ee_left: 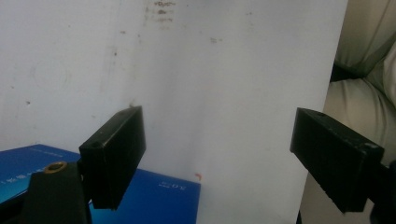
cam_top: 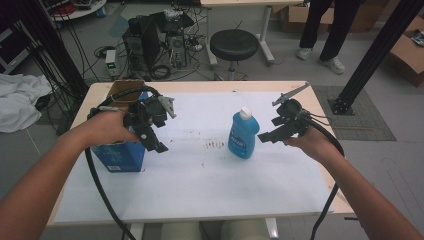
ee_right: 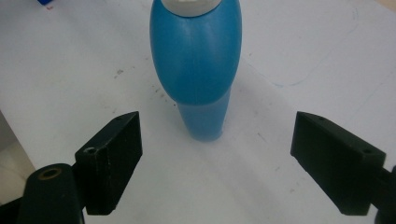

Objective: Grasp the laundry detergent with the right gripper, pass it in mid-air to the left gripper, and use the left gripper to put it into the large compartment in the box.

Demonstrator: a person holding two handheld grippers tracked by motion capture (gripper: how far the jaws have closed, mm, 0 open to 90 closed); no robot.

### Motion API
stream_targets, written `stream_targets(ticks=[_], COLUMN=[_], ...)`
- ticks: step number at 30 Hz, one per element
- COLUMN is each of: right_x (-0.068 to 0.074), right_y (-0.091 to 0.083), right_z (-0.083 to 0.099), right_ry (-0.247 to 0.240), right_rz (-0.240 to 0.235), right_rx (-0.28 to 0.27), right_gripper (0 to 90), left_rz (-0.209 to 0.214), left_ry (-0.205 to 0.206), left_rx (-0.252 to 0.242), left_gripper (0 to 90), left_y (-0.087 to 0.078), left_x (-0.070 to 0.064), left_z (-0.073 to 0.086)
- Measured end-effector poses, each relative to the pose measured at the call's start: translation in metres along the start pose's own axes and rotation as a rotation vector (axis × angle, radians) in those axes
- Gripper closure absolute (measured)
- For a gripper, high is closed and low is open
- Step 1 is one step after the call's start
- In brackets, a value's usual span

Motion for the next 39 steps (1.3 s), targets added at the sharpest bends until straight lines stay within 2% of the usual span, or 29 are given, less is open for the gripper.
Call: stream_targets(ticks=[1, 4, 6, 8, 9, 15, 30, 39], right_x=[0.000, 0.001, 0.004, 0.004, 0.006, 0.009, 0.018, 0.019], right_y=[0.001, 0.002, 0.003, 0.004, 0.005, 0.011, 0.032, 0.044], right_z=[0.002, 0.004, 0.007, 0.007, 0.009, 0.013, 0.023, 0.030], right_ry=[0.013, 0.020, 0.021, 0.024, 0.028, 0.038, 0.055, 0.072], right_rz=[-0.014, -0.017, -0.024, -0.023, -0.022, -0.012, 0.005, 0.005], right_rx=[-0.012, -0.021, -0.047, -0.053, -0.077, -0.134, -0.208, -0.270], right_gripper=[16.5, 16.3, 16.4, 16.3, 16.3, 16.1, 15.8, 15.8], left_rz=[0.000, -0.001, -0.001, 0.000, 0.000, 0.000, 0.003, 0.001], left_ry=[0.000, 0.000, 0.000, -0.001, 0.000, 0.000, 0.002, -0.002], left_rx=[-0.001, -0.001, -0.004, -0.001, 0.000, -0.001, -0.002, -0.001], left_gripper=[18.7, 18.7, 18.7, 18.7, 18.7, 18.7, 18.7, 18.7], left_y=[0.000, 0.000, 0.001, 0.000, 0.001, 0.000, 0.001, 0.001], left_x=[0.000, 0.001, 0.001, 0.001, 0.001, 0.001, 0.002, 0.003], left_z=[0.000, 0.000, 0.000, 0.000, 0.000, 0.000, -0.001, 0.000])
Point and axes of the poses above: each handheld gripper's, and its own axes: y roughly forward along the jaws, z roughly out of its underside, x roughly to its left, the point moved 2 cm from there along y, roughly forward along the jaws, and after that the axes turned 13 degrees about z, right-handed, at the moved point
